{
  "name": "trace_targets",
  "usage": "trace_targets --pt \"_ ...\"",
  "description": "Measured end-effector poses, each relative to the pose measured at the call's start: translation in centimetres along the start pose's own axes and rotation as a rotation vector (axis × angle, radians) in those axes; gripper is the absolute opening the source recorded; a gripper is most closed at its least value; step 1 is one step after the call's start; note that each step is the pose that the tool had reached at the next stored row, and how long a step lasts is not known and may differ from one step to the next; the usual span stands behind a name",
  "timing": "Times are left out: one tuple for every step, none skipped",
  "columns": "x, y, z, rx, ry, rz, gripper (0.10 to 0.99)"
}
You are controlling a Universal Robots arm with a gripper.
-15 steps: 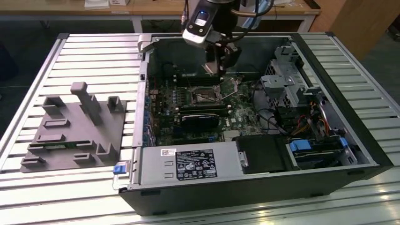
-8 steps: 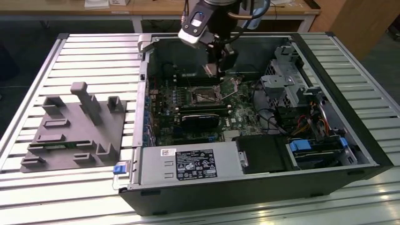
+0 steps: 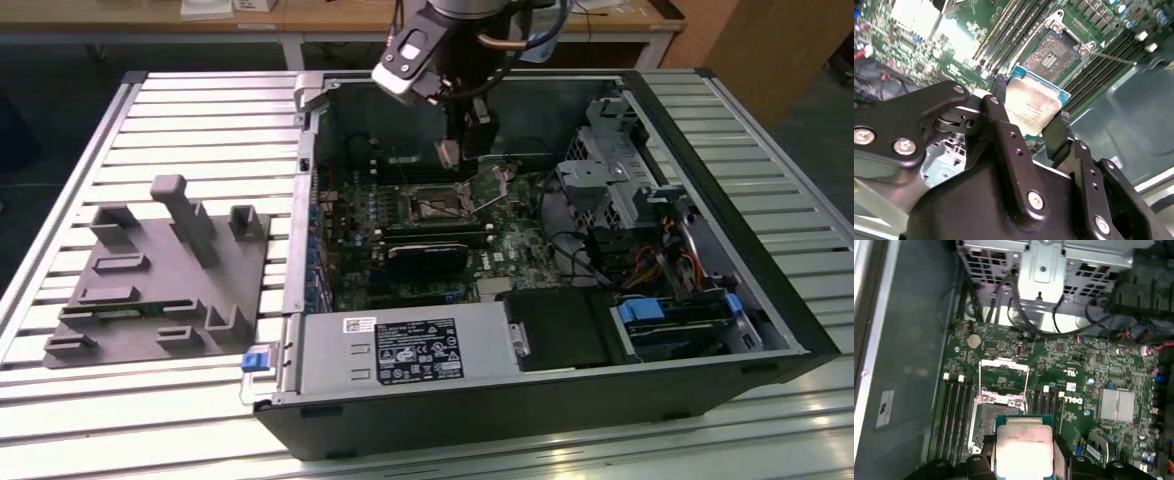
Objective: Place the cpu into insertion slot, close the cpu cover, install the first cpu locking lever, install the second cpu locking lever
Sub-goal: 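Place the cpu into insertion slot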
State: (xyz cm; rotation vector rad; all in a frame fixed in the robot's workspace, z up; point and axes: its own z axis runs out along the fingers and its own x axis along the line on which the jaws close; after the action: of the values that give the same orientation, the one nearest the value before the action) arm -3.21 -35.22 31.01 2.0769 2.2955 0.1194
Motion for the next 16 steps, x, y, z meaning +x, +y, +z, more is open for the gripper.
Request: trace_targets --pt "0.00 -0.01 0.11 0.000 -0.0016 0.018 0.541" --pt "0.00 -0.02 0.23 -0.001 -0.0031 0.036 0.541" --pt "-0.01 -0.03 0.36 -0.001 -0.0047 0.054 0.541" --pt "-0.01 -0.04 0.50 -0.001 -0.0061 0.071 0.541" --pt "-0.01 -0.06 0.64 -0.002 -0.0074 0.085 0.541" --pt "-0.01 -0.10 0.82 -0.002 -0.0083 0.094 0.541" --pt "-0.01 -0.14 1.00 -0.002 -0.0086 0.098 0.541" --pt "0.00 -0.17 1.18 -0.002 -0.0087 0.100 0.541" --pt "0.01 -0.22 1.36 -0.002 -0.0088 0.101 0.541" --pt "0.02 -0.26 1.54 -0.002 -0.0087 0.101 0.541" --pt "0.02 -0.30 1.71 -0.002 -0.0088 0.102 0.541" --pt "0.03 -0.36 1.90 -0.002 -0.0089 0.102 0.541" --pt "0.03 -0.42 2.07 -0.002 -0.0089 0.102 0.541" --pt "0.04 -0.47 2.25 -0.002 -0.0088 0.102 0.541" --pt "0.03 -0.50 2.43 -0.002 -0.0088 0.102 0.541" --pt "0.03 -0.52 2.60 -0.002 -0.0089 0.102 0.541"
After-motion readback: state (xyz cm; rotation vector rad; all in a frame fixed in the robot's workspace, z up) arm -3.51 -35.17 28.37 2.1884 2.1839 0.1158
